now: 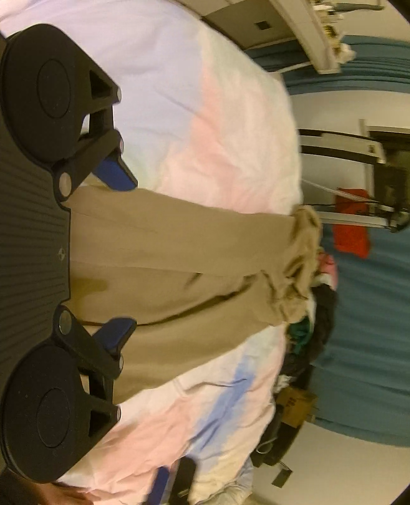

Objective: Fold clothes

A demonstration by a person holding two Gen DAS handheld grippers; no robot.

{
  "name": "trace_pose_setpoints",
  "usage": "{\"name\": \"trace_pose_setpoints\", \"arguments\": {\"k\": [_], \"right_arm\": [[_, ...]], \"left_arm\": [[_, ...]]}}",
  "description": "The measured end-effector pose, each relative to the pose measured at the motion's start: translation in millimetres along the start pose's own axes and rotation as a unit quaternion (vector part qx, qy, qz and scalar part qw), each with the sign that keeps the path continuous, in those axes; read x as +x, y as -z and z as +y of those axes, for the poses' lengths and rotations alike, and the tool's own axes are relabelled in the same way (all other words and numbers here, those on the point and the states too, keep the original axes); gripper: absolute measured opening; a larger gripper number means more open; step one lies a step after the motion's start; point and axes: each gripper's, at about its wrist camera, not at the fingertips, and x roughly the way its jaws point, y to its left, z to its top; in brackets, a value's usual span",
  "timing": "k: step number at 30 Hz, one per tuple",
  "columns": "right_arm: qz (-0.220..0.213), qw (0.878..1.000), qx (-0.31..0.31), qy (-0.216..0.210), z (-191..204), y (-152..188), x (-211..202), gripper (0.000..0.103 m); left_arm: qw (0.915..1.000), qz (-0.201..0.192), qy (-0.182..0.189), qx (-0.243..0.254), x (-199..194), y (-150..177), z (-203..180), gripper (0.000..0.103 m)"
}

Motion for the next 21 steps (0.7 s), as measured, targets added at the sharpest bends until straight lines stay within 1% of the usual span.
{"name": "trace_pose_setpoints", "arguments": {"k": [2,4,6,7,9,10,11,12,14,17,21], "right_arm": [[0.012,1.000,0.021,-0.008,-9,4,-3,0.087],[0.016,0.999,0.031,-0.011,-13,5,-4,0.086],[0.014,1.000,0.024,-0.006,-11,4,-1,0.086],[0.014,1.000,0.019,-0.002,-10,4,1,0.086],[0.026,0.999,0.019,-0.003,-11,8,5,0.086],[0.033,0.999,0.020,-0.005,-12,10,8,0.086],[0.038,0.999,0.022,-0.007,-14,11,9,0.086],[0.043,0.999,0.024,-0.008,-15,13,10,0.086],[0.049,0.998,0.028,-0.010,-17,15,11,0.086],[0.052,0.998,0.047,-0.009,-24,14,12,0.086],[0.056,0.995,0.078,-0.018,-32,13,15,0.086]], "left_arm": [[0.9997,0.018,0.014,0.004,1,2,-1,0.074],[0.9990,0.034,0.021,0.020,0,5,-7,0.072],[0.9976,0.051,0.001,0.047,2,8,-16,0.069],[0.9964,0.061,-0.012,0.058,5,10,-19,0.065],[0.9934,0.079,-0.036,0.074,11,13,-24,0.061],[0.9916,0.090,-0.045,0.081,16,14,-26,0.058],[0.9894,0.103,-0.052,0.088,21,16,-27,0.048],[0.9871,0.115,-0.055,0.096,25,18,-29,0.044],[0.9834,0.131,-0.056,0.112,28,21,-31,0.025],[0.9837,0.133,-0.049,0.110,23,19,-26,0.012],[0.9885,0.124,-0.031,0.081,10,14,-14,0.006]]}}
